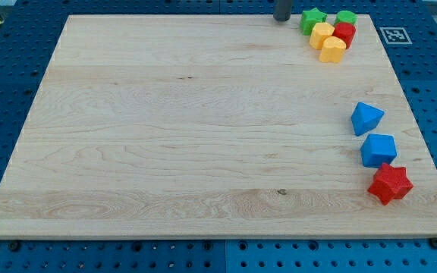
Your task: Move the yellow hexagon closer to the blue triangle
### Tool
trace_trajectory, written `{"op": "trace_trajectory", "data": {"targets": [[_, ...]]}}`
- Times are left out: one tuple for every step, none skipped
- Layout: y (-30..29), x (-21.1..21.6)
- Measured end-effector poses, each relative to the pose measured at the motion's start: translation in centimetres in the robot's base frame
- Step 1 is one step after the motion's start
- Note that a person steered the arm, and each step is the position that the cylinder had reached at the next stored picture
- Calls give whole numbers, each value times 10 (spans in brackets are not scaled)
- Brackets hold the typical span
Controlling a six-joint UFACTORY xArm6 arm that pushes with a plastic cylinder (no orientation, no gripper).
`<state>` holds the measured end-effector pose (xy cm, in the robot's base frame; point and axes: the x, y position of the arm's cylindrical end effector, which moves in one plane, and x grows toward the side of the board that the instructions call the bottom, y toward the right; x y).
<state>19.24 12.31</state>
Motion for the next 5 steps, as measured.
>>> {"op": "trace_trajectory", "data": {"targets": [[9, 0], [33, -1], [53, -1], [70, -1], [72, 17]]}}
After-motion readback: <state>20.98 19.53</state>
